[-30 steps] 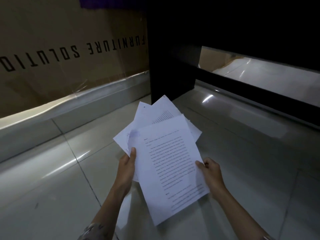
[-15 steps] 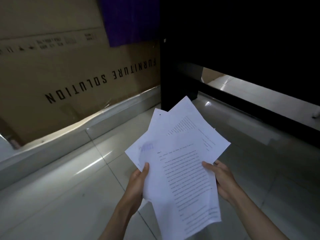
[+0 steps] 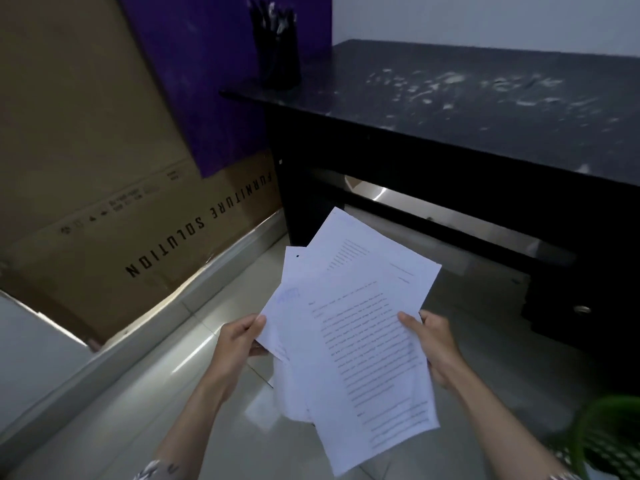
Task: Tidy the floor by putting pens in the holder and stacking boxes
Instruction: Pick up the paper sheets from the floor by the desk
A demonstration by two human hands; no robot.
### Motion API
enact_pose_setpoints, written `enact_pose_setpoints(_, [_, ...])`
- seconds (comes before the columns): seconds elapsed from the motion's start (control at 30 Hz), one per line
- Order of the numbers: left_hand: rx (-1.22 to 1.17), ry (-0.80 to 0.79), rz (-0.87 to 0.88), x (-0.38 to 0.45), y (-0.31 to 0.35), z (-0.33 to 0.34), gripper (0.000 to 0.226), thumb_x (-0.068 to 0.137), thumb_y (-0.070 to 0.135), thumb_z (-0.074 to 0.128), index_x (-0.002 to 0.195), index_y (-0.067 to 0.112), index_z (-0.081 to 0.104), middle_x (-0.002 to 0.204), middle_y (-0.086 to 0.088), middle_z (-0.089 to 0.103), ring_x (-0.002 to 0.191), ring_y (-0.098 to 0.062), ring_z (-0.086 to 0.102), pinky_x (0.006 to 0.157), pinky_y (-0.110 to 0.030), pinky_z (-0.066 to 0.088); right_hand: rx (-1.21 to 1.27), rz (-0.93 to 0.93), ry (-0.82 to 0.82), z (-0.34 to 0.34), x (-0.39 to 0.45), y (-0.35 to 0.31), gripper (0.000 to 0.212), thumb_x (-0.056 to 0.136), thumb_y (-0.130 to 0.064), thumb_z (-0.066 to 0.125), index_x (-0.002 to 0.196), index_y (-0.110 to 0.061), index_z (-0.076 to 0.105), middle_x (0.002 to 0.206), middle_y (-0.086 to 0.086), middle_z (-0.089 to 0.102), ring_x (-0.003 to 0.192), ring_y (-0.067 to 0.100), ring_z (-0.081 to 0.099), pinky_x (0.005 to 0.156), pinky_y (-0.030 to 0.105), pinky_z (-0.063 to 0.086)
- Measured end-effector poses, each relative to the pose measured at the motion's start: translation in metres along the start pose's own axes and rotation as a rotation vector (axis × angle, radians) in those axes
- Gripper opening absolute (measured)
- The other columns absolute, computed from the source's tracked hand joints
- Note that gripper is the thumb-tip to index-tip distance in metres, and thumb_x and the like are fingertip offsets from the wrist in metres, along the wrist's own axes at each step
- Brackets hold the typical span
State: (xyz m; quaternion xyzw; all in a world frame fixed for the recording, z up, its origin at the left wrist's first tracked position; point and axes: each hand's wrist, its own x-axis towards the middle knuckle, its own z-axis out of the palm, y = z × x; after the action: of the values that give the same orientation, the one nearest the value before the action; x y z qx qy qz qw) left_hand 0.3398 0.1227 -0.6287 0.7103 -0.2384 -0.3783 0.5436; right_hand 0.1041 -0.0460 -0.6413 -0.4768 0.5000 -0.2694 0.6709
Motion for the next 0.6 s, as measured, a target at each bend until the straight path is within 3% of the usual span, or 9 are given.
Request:
enact_pose_setpoints(0.13, [0.06,-0.116,-0.057,-0.036,0.028,0.019,0.027,0.096,0.016,0.047,0.091,0.003,0.07,0.08,-0.016,0.071,0.071,-0.028,0.065,0.065,-0.034,0.054,0.053,0.04,0.129,-0.026,-0.043,-0.02,0.019,0.093,-0.016,0.053,0.098,-0.003,0.065,0.096,0.01,0.071,0.089,0.027,0.068,0.084,0.041,0.055])
enact_pose_setpoints(0.27, [0.062,-0.229,-0.167,-0.062,0.039,0.062,0.027,0.098,0.013,0.042,0.092,0.006,0.067,0.067,-0.012,0.068,0.049,-0.02,0.06,0.049,-0.028,0.052,0.079,0.091,0.315,-0.063,-0.072,-0.028,0.022,0.094,-0.02,0.051,0.078,-0.008,0.062,0.08,0.006,0.067,0.074,0.021,0.064,0.066,0.03,0.051])
enact_pose_setpoints(0.37, [0.099,-0.327,-0.233,-0.079,0.038,0.104,0.024,0.098,0.02,0.043,0.1,0.007,0.063,0.067,-0.013,0.063,0.044,-0.016,0.055,0.045,-0.025,0.048,0.094,0.15,0.441,-0.102,-0.089,-0.018,0.023,0.092,-0.022,0.053,0.087,-0.002,0.063,0.085,0.011,0.067,0.082,0.029,0.064,0.082,0.042,0.054])
enact_pose_setpoints(0.43, [0.171,-0.401,-0.227,-0.088,0.036,0.137,0.018,0.092,0.021,0.055,0.104,0.009,0.061,0.07,-0.008,0.062,0.047,-0.014,0.055,0.045,-0.025,0.046,0.088,0.174,0.518,-0.134,-0.102,-0.007,0.019,0.092,-0.019,0.055,0.09,-0.002,0.062,0.089,0.012,0.065,0.086,0.031,0.062,0.087,0.045,0.052])
enact_pose_setpoints(0.53, [0.228,-0.49,-0.198,-0.096,0.033,0.187,0.024,0.083,0.009,0.066,0.105,0.01,0.058,0.091,-0.007,0.068,0.073,-0.017,0.065,0.051,-0.026,0.051,0.1,0.197,0.577,-0.184,-0.117,0.012,0.025,0.093,-0.015,0.053,0.069,-0.006,0.052,0.071,0.007,0.051,0.067,0.022,0.05,0.064,0.035,0.044])
enact_pose_setpoints(0.57, [0.256,-0.502,-0.179,-0.098,0.032,0.206,0.024,0.083,0.004,0.064,0.105,0.009,0.057,0.095,-0.007,0.066,0.079,-0.018,0.065,0.052,-0.024,0.053,0.101,0.225,0.579,-0.203,-0.121,0.021,0.023,0.092,-0.015,0.054,0.072,-0.005,0.052,0.074,0.008,0.052,0.07,0.022,0.051,0.066,0.034,0.044])
enact_pose_setpoints(0.6, [0.284,-0.512,-0.156,-0.1,0.029,0.225,0.022,0.084,0.0,0.061,0.104,0.008,0.056,0.096,-0.007,0.065,0.08,-0.018,0.063,0.053,-0.021,0.052,0.112,0.257,0.572,-0.219,-0.126,0.031,0.014,0.091,-0.015,0.055,0.086,-0.002,0.058,0.088,0.01,0.059,0.082,0.027,0.057,0.077,0.037,0.049])
